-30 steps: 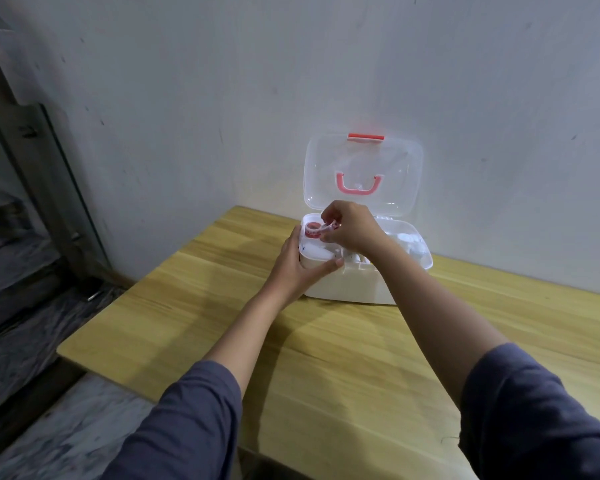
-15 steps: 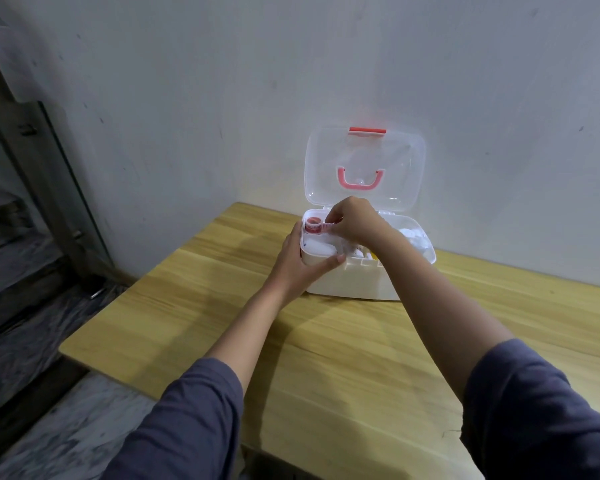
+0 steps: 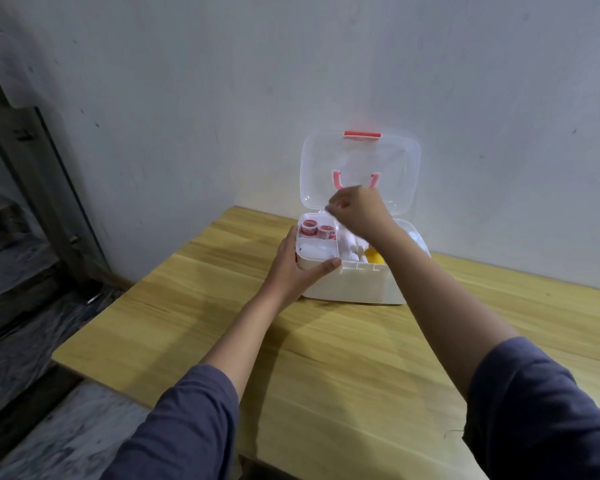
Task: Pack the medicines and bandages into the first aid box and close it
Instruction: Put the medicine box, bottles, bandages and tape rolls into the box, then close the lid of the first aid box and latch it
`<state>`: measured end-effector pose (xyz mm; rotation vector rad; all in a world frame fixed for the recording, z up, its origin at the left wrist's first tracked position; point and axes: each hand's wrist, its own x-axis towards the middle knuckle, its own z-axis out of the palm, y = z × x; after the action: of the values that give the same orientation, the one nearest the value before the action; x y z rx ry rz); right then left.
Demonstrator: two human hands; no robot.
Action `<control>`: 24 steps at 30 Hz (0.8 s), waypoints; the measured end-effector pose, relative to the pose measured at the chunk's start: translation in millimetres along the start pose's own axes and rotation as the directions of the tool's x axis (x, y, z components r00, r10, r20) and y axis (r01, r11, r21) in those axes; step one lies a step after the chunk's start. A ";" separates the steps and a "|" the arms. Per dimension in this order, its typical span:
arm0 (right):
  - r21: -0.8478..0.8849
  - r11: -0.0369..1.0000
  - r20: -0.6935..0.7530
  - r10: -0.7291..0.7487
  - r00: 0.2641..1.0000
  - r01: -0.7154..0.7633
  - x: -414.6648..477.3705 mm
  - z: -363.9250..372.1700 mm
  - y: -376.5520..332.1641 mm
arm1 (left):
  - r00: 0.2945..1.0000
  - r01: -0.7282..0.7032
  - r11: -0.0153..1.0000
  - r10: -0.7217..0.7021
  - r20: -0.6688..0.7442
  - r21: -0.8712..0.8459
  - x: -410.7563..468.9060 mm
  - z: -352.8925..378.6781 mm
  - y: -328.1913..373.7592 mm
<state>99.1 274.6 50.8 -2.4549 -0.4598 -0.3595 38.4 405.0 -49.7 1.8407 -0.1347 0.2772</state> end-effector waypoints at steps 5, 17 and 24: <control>0.216 0.976 -0.403 0.102 0.909 -0.014 36.1 -49.1 21.8 | 0.999 0.005 1.000 -0.005 -0.036 -0.016 -2.5 2.8 -2.5; 0.417 0.900 -0.475 0.337 0.813 -0.130 77.4 -61.0 63.1 | 0.996 -0.001 0.998 -0.004 -0.088 -0.057 -5.2 9.3 -2.6; 0.429 0.903 -0.528 0.242 0.814 0.010 27.6 -73.0 58.6 | 0.998 -0.015 0.998 0.011 -0.065 -0.056 -3.6 6.7 -5.5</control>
<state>137.1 192.3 87.1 -1.8244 -0.0980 -0.8254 37.1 400.0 -57.5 1.7736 -0.1088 0.3379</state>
